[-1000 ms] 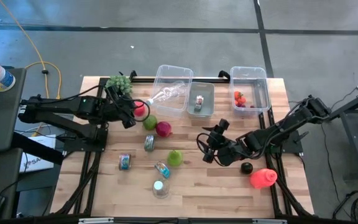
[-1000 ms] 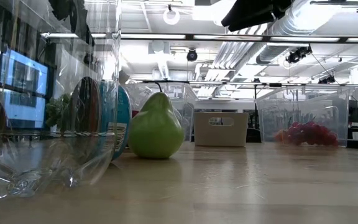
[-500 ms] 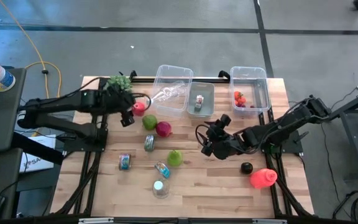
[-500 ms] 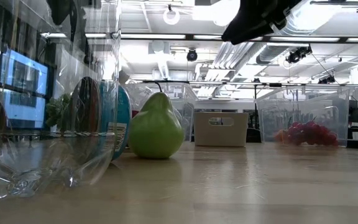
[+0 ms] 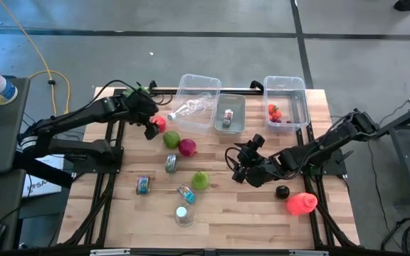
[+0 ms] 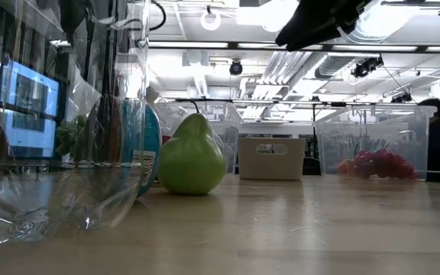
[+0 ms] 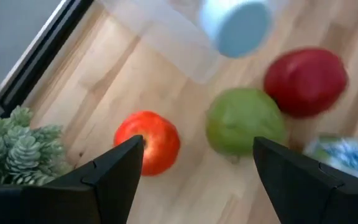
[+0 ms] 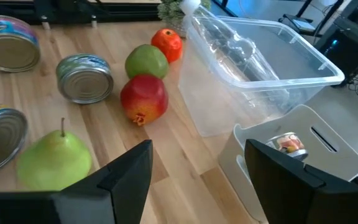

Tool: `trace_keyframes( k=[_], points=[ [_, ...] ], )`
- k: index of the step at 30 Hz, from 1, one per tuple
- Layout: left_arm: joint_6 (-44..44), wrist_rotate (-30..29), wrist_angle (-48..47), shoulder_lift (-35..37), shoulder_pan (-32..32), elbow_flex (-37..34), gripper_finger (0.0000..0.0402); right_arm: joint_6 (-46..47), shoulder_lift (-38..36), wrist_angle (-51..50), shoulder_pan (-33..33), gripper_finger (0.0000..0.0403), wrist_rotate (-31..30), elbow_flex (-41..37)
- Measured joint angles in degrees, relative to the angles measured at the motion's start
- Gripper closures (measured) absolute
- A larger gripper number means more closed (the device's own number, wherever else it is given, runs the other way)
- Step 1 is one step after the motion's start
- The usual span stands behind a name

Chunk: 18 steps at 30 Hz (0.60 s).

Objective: Pick & Place Food Item
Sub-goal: Put the red apple into the right transparent bin

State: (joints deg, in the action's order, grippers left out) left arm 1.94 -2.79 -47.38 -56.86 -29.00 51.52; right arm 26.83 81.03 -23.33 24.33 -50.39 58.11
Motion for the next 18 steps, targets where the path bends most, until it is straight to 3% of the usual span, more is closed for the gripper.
trace_keyframes(
  k=[8, 18],
  points=[
    [11.42, -0.42, 4.04, -1.94, -4.51, -3.11, 0.0108, -0.04, 0.0, -0.02, 0.92, 0.0158, 0.01, 0.0],
    [24.94, -1.8, 4.35, -9.09, -4.69, -4.12, 0.0108, 0.04, 0.0, -0.26, 0.92, 0.0158, 0.02, 0.0]
  ],
)
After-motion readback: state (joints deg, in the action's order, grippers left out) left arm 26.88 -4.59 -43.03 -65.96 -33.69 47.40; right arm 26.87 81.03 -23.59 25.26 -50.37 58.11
